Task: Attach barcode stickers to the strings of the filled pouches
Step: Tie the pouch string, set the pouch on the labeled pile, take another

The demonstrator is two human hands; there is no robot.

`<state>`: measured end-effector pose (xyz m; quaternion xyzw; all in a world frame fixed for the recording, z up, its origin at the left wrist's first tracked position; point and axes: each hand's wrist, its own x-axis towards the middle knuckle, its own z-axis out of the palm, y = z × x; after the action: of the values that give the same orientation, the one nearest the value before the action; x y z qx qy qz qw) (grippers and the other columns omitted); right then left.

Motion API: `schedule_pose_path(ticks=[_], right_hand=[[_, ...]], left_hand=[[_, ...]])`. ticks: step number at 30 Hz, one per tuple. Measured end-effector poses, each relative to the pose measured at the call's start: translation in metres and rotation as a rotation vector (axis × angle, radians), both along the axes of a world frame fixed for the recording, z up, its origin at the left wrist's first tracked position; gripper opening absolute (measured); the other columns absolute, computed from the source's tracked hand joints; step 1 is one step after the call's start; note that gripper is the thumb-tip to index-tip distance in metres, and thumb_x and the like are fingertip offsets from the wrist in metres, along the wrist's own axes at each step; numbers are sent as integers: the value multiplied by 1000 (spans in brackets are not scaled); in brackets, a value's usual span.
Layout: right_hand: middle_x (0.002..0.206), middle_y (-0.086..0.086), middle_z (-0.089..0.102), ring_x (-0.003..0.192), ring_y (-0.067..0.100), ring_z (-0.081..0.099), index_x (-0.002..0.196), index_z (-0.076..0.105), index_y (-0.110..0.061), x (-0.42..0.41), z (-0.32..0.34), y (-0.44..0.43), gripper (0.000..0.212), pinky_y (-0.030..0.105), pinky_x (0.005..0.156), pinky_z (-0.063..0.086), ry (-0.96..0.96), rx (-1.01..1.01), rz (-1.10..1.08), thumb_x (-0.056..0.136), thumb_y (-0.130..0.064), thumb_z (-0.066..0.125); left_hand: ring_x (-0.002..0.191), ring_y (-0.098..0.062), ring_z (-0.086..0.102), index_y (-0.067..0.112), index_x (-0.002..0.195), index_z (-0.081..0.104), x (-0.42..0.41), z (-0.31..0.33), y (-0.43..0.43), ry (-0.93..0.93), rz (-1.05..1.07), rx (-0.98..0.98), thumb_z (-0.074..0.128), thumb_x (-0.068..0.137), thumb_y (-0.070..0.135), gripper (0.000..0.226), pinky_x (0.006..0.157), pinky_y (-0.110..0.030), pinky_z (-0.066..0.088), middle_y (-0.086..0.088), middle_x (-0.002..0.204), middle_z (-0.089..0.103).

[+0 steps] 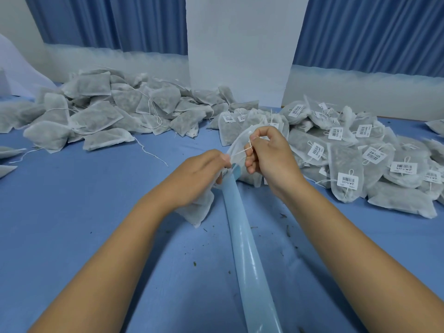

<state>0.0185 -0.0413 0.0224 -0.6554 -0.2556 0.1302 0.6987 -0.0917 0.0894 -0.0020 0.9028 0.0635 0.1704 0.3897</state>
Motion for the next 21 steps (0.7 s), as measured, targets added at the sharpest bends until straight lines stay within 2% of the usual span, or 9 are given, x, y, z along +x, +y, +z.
schedule_pose_path(ticks=[2, 6, 9, 13, 15, 17, 19, 21], right_hand=[[70, 6, 52, 44, 9, 51, 92, 46, -14, 2, 2, -3, 13, 23, 41, 42, -43, 5, 7, 102, -8, 40], [75, 6, 56, 52, 10, 55, 90, 46, -16, 0, 4, -4, 15, 23, 49, 48, -128, 6, 62, 103, -10, 42], [89, -1, 59, 63, 7, 59, 88, 50, -20, -5, 3, -3, 16, 21, 52, 49, -228, -36, 123, 102, -11, 47], [107, -5, 53, 84, 10, 59, 87, 56, -30, -11, 0, -3, 15, 20, 62, 49, -408, -124, 147, 98, -18, 56], [111, -12, 48, 91, 1, 58, 86, 57, -36, -15, -4, -1, 17, 13, 72, 45, -493, -178, 166, 96, -23, 60], [113, -14, 45, 98, -2, 55, 87, 59, -37, -20, -9, 2, 16, 8, 74, 42, -568, -205, 185, 93, -23, 63], [116, -11, 43, 107, 0, 50, 89, 63, -33, -22, -13, 4, 13, 8, 74, 40, -638, -231, 191, 92, -21, 65], [119, -9, 44, 115, 2, 45, 93, 65, -31, -23, -16, 5, 9, 11, 80, 36, -679, -250, 185, 92, -22, 65]], left_hand=[[69, -4, 51, 16, 85, 60, 2, -1, 12, 93, 48, -64, 46, 97, 25, 21, 66, -18, 38, 14, 74, 59], [65, -7, 50, 16, 76, 59, 5, -6, 28, 193, 211, -218, 52, 95, 40, 31, 67, -28, 37, 11, 70, 54], [67, -15, 51, 11, 79, 62, 6, -7, 30, 118, 343, -372, 63, 91, 44, 35, 66, -31, 36, 3, 73, 57], [63, -16, 48, 20, 71, 54, 7, -3, 28, 13, 487, -542, 69, 88, 42, 32, 55, -29, 33, 2, 69, 54], [69, -19, 52, 17, 78, 57, 7, -1, 26, -24, 472, -651, 69, 89, 40, 28, 60, -29, 38, -2, 76, 58], [76, -21, 56, 14, 90, 60, 7, 1, 24, -61, 445, -744, 67, 90, 37, 24, 71, -32, 41, -8, 84, 60], [77, -21, 55, 15, 97, 61, 7, 3, 22, -90, 415, -799, 65, 91, 35, 22, 72, -33, 40, -9, 86, 57], [72, -21, 55, 15, 97, 62, 6, 5, 20, -121, 389, -843, 64, 91, 34, 21, 69, -32, 41, -7, 81, 58]])
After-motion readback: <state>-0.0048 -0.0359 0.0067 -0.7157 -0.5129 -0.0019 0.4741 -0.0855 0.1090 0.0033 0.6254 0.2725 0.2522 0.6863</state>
